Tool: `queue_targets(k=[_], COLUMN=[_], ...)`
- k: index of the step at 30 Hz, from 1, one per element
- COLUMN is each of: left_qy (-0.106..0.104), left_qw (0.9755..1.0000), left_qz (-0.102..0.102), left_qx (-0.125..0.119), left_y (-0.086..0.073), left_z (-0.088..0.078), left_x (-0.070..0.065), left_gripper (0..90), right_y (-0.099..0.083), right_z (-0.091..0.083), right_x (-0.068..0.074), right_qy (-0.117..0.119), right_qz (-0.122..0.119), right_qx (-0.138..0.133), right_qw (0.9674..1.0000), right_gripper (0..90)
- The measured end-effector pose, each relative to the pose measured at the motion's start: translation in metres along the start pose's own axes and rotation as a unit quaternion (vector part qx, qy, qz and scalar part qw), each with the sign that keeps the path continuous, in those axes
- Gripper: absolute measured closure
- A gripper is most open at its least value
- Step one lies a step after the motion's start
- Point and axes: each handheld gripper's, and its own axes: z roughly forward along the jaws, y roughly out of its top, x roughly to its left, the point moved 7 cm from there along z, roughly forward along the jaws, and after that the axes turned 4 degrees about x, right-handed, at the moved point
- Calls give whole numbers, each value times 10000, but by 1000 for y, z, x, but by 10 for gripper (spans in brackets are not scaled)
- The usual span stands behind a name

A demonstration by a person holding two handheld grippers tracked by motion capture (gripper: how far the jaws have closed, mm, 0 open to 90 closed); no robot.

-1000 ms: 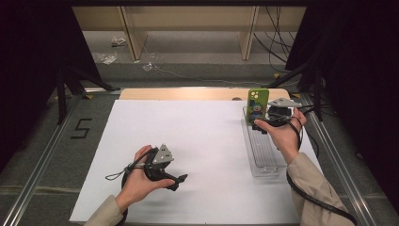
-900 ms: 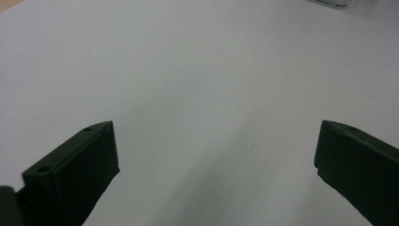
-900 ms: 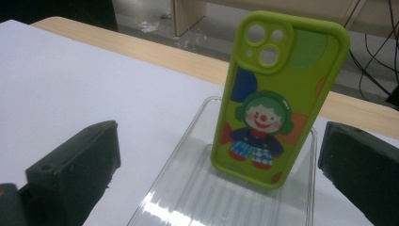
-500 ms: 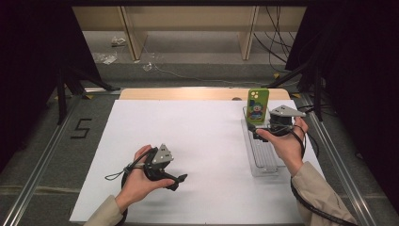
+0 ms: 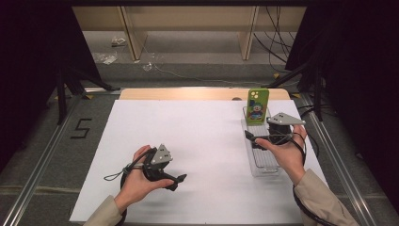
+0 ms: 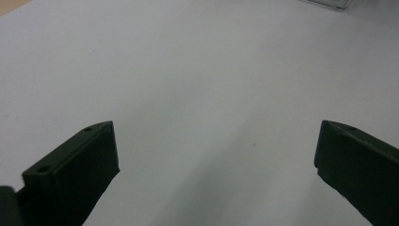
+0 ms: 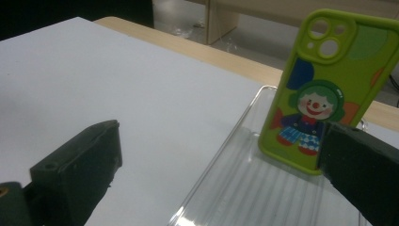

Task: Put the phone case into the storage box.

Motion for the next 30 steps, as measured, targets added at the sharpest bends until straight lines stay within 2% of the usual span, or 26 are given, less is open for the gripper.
queue_targets(k=[14,23,30], left_qy=[2,11,19], left_qw=[10000,10000,10000], left_qz=[-10,-5,-24], left_qx=[-4,-7,-6], left_y=[-1,-1,-2], left_z=[-1,-2,-2], left_x=[0,1,2], left_gripper=[0,0,0], right_y=[-12,-19,-22], right_z=[-12,-19,-23], right_x=[18,35,41], right_qy=[471,811,958], right_qz=[-214,-477,-567], right_qx=[-6,34,45], right_qw=[9987,9956,9938], right_gripper=[29,33,41])
